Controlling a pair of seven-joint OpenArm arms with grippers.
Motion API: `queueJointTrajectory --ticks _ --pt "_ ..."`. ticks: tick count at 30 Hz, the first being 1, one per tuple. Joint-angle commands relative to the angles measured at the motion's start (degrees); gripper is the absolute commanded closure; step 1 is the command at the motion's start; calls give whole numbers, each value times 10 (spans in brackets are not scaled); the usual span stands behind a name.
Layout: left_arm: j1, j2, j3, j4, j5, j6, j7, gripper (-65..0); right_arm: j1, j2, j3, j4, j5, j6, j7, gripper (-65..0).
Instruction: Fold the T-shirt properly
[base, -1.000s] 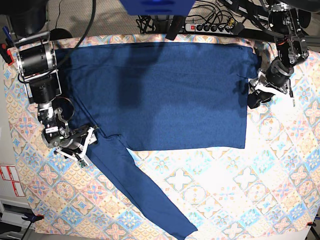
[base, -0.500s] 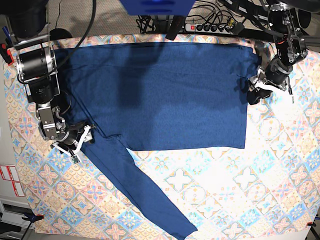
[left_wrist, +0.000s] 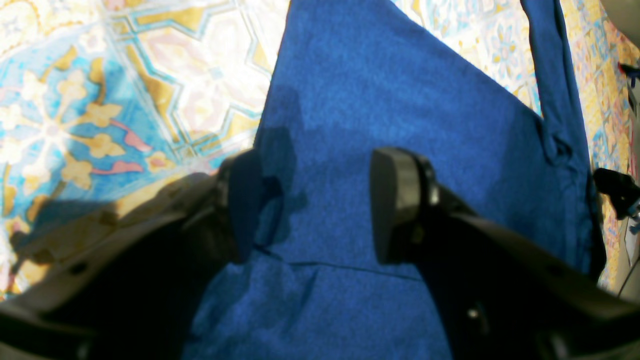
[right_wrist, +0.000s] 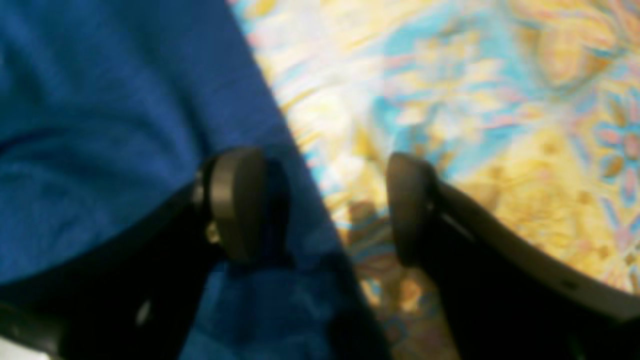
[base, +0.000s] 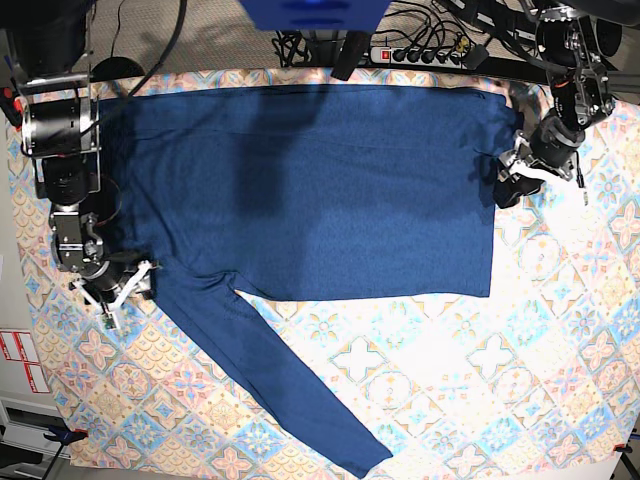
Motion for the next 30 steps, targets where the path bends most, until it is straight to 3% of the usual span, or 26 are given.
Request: queueJointTrajectory --ticks 1,9,16,21,26,30 --pt "0 -7 -3 8 -8 -5 -9 -337 16 5 -2 6 4 2 12 -374" --pt "1 1 -4 8 -8 -5 -9 -337 16 3 -56 3 4 2 11 -374" --pt "4 4 -5 9 -8 -5 -9 -337 16 3 -55 3 4 2 -8 -369" --pt "4 4 -5 10 -8 -5 -9 -337 13 2 -54 3 5 4 -29 -250" --pt "4 4 -5 11 -9 -5 -9 -337 0 2 -53 3 6 100 -40 -150" --pt "5 4 -5 11 -9 -5 -9 -337 -12 2 -50 4 6 141 -49 -86"
